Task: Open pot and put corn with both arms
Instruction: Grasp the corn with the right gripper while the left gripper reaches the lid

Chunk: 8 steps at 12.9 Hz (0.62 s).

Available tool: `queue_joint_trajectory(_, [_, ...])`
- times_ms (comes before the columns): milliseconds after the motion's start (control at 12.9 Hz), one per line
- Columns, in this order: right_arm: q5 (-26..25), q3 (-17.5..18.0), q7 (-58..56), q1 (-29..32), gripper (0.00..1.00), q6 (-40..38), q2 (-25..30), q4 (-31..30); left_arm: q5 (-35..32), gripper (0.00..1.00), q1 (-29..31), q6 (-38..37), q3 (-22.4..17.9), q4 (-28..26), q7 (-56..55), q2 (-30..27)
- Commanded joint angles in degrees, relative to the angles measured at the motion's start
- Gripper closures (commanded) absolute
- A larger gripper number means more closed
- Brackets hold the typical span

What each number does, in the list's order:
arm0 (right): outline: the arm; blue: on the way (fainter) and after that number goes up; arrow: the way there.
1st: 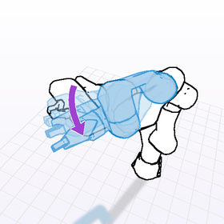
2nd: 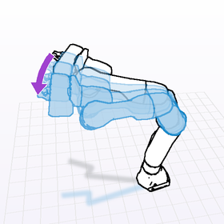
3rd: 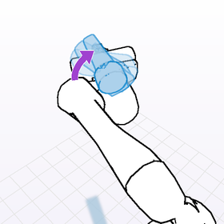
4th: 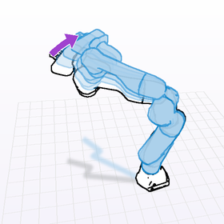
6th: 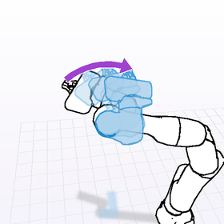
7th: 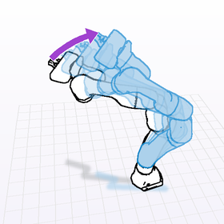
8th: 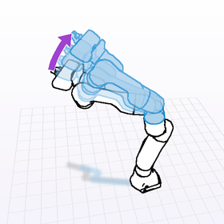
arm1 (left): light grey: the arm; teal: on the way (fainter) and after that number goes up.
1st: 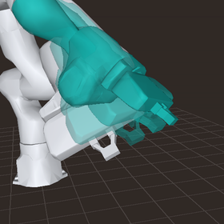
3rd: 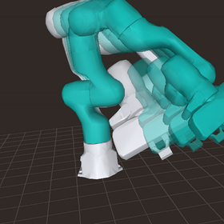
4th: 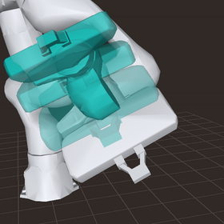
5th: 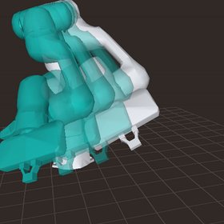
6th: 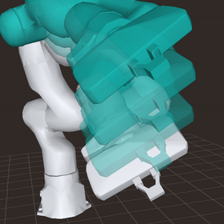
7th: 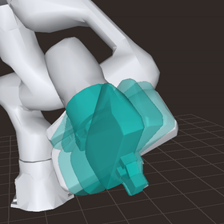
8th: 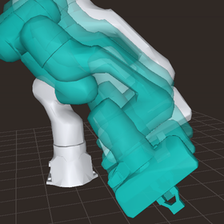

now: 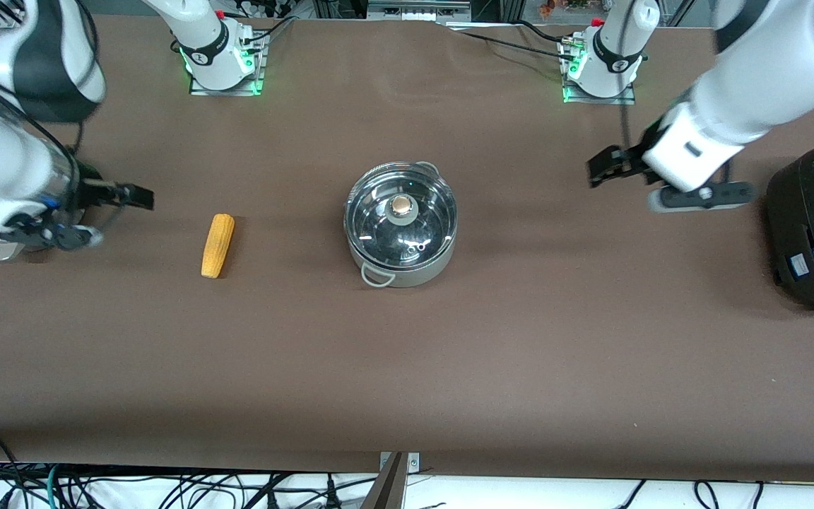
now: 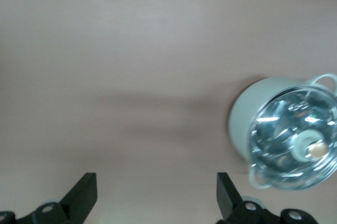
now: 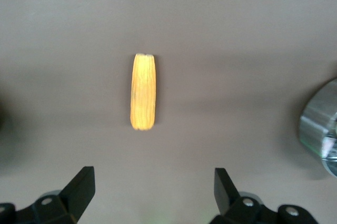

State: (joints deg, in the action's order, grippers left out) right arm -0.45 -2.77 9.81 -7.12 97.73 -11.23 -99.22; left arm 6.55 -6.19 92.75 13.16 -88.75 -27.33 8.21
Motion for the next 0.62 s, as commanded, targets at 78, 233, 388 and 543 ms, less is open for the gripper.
queue_joint_trajectory(78, [-0.8, 0.0, 9.1, -3.2, 0.00, 13.0, -5.3, -6.2, 0.9, 0.00, -7.9, 7.8, 1.2, 1.9, -11.2, 6.8])
queue_joint_trajectory(233, [-1.0, 0.0, 12.0, -5.1, 0.00, 26.2, -8.5, -12.5, 0.6, 0.00, -13.4, 8.4, 1.2, 5.1, -16.9, 11.5])
queue_joint_trajectory(388, [-1.6, -0.4, 12.1, -5.8, 0.00, 35.8, -11.1, -17.7, 0.1, 0.00, -20.1, 8.5, -0.6, 9.9, -21.8, 17.2])
queue_joint_trajectory(543, [-3.7, -0.6, 12.2, -5.6, 0.00, 40.2, -12.9, -20.0, -3.3, 0.00, -26.5, 8.9, -3.1, 16.4, -26.5, 24.2])
